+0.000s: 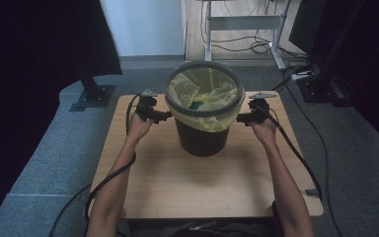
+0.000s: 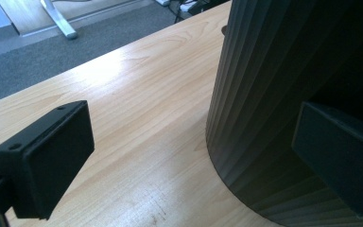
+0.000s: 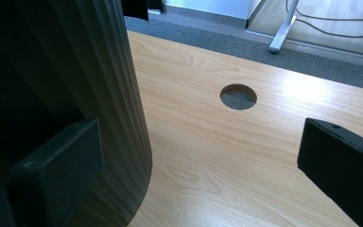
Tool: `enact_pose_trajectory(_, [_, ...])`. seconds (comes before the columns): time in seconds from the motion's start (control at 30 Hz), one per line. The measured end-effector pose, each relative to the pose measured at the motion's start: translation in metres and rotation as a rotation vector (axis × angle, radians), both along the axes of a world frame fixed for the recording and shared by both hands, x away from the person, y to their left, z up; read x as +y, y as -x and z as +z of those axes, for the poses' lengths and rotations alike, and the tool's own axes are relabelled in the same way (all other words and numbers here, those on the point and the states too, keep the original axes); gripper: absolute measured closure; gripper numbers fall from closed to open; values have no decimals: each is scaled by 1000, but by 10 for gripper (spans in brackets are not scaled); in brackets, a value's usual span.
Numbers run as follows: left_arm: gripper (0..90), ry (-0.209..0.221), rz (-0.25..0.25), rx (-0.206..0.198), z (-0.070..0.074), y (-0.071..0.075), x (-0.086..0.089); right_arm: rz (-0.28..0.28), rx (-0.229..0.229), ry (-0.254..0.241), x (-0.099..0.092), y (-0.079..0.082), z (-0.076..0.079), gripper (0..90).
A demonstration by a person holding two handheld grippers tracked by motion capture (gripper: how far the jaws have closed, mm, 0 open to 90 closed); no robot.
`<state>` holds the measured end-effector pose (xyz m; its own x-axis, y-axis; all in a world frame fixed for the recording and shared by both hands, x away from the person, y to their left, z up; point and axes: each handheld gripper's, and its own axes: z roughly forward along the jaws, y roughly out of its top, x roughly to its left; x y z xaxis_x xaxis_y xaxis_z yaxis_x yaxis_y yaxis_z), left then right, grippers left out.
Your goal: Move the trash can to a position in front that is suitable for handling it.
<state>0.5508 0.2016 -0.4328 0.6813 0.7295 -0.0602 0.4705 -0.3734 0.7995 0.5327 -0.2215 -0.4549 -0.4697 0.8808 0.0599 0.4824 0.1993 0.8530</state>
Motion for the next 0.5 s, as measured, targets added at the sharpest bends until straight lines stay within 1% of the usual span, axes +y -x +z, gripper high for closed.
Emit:
enact_pose_trajectory(0.23, [0, -29, -17, -19, 3, 15, -4, 21, -1, 11, -3, 14, 1, 20])
enact_pose_trajectory(0.4, [0, -30, -23, -32, 2, 29, -5, 45, -6, 22, -6, 28, 2, 19])
enact_pose_trajectory(0.5, [0, -31, -29, -34, 2, 38, -5, 54, -13, 37, -6, 37, 3, 19])
